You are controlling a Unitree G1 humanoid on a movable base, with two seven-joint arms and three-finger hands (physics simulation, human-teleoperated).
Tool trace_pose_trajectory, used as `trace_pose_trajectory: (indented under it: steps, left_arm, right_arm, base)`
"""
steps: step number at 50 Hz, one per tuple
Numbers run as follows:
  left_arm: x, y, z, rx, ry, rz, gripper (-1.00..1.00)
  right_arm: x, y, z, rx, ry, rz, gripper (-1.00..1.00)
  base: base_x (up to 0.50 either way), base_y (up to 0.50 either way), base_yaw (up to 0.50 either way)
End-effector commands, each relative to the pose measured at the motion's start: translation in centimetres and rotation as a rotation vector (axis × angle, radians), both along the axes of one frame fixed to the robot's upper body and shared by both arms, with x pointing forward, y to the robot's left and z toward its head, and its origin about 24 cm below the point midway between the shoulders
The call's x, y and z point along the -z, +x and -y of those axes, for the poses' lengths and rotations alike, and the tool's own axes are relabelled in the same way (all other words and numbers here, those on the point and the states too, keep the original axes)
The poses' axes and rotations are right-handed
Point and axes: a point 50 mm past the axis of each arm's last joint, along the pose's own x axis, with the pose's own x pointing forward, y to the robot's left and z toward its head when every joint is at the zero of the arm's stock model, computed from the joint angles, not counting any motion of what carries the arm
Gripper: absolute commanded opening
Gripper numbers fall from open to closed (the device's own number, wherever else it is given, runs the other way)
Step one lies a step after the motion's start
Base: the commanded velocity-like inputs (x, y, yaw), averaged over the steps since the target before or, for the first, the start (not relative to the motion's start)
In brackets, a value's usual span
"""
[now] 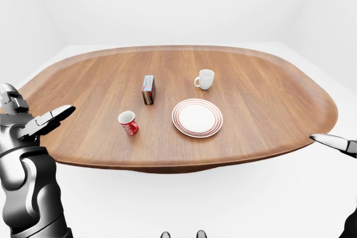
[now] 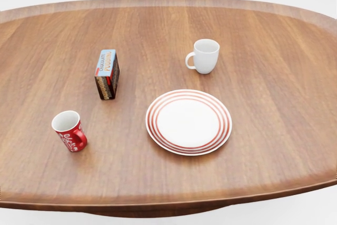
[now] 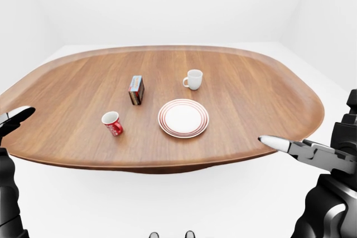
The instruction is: Pick up the red mug and put it on the plate
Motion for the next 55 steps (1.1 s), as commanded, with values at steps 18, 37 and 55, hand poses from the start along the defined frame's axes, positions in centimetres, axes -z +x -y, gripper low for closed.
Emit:
trace_pose_trajectory:
  steps: [18, 37, 55]
  left_arm:
    - [-0.11, 0.00, 0.04, 0.002, -0.006, 0.007, 1.00]
    - [0.17, 0.09, 0.04, 0.004, -0.007, -0.005, 1.00]
    - [0.02, -0.01, 0.10, 0.002, -0.004, 0.001, 1.00]
  right_arm:
    - [-0.15, -0.09, 0.01, -0.008, 0.001, 0.009, 1.00]
    - [0.00, -0.08, 0.01, -0.007, 0.003, 0.002, 1.00]
    - [0.28, 0.01, -0.13, -0.012, 0.001, -0.015, 1.00]
  base:
    - [0.37, 0.00, 0.00]
    - [0.37, 0.00, 0.00]
    - [0.25, 0.00, 0.00]
